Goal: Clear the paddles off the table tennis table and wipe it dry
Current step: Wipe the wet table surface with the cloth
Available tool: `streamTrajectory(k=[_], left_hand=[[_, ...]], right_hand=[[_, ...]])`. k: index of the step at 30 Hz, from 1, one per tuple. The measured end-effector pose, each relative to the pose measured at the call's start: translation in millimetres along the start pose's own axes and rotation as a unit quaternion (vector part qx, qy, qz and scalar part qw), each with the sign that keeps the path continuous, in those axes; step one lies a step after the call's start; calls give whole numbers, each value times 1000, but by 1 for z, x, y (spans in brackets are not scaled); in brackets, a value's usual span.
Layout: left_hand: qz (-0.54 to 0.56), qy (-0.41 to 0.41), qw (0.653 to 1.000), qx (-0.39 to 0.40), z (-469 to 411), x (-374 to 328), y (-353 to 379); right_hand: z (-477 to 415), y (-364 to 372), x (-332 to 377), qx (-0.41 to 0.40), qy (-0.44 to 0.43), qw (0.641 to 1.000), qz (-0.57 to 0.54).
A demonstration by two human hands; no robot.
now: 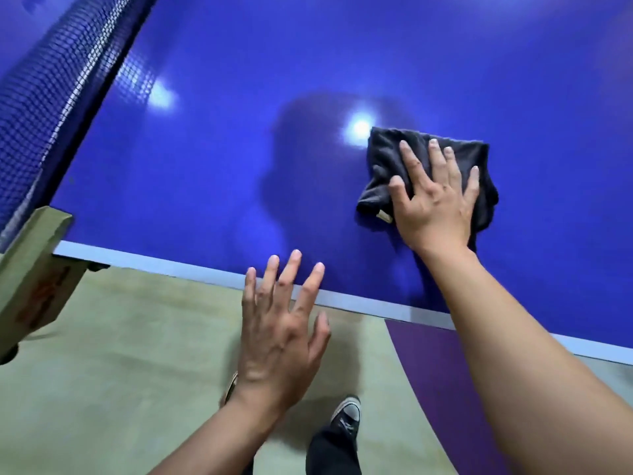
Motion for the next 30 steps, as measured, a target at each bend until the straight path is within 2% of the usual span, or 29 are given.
streamTrajectory(k=[3,6,11,14,20,25,30], left_hand=[[-12,-36,999,-7,0,-7,3],[-6,-33,999,-15,-1,-6,0],[10,-18,999,-33,1,23,-15],[3,-49,998,-44,9,61,-29],[7,-119,991,-53,26,154,-62],[2,-159,983,-94,30,228,-98],[-53,-163,977,-126,28,274,-129]], right_hand=[[15,-19,-77,-15,64,998,3],[33,-30,-122,-26,120,992,3],[43,-31,-101,-43,158,986,3],[52,-21,-53,-36,134,990,-3],[84,19,115,-26,-3,1000,3],[99,54,272,-11,-138,990,1],[73,85,386,6,-197,980,-8]])
Point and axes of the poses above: each hand's wrist, its own z-axis away from the middle knuckle, its own y-axis out of the palm, x = y × z, the point moved 7 cm from there along -z, towards the middle knuckle, and after that the axes turned 4 degrees about -x, right-handed, at the moved point
